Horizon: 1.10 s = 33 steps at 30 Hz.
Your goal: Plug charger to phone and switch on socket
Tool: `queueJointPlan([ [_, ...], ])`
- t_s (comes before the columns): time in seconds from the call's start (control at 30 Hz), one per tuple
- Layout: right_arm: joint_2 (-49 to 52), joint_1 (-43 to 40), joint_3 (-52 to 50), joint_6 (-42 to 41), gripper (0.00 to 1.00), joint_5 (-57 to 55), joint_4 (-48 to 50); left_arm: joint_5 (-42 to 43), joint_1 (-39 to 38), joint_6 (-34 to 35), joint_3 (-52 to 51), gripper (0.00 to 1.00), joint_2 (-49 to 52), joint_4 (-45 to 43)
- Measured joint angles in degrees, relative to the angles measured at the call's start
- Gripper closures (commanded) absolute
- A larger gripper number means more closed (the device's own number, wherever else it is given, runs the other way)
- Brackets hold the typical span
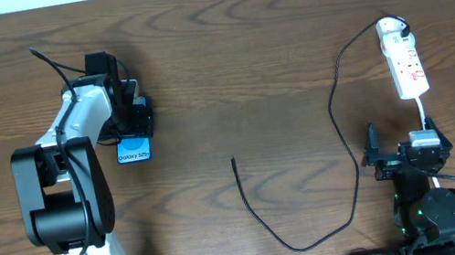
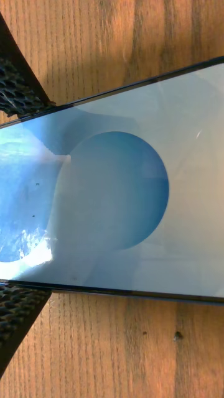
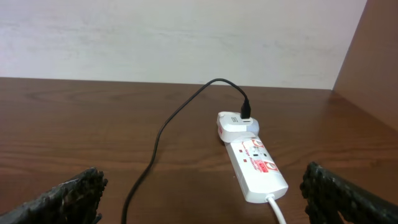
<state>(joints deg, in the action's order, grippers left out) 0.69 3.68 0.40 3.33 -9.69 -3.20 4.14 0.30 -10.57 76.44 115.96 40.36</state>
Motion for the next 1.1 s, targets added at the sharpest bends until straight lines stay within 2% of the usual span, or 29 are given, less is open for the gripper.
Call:
queueJointPlan([
  [0.47,0.0,0.0,0.0,0.0,0.01,0.0,0.0,0.0,0.0,0.0,0.0,0.21,0.0,0.0],
  [0.57,0.0,0.0,0.0,0.0,0.01,0.0,0.0,0.0,0.0,0.0,0.0,0.25,0.0,0.02],
  [1.03,0.0,0.0,0.0,0.0,0.01,0.0,0.0,-0.04,0.0,0.02,0.09,0.3,0.0,0.11],
  [1.1,0.0,0.0,0.0,0.0,0.01,0.0,0.0,-0.04,0.0,0.02,0.09,0.34,0.0,0.09],
])
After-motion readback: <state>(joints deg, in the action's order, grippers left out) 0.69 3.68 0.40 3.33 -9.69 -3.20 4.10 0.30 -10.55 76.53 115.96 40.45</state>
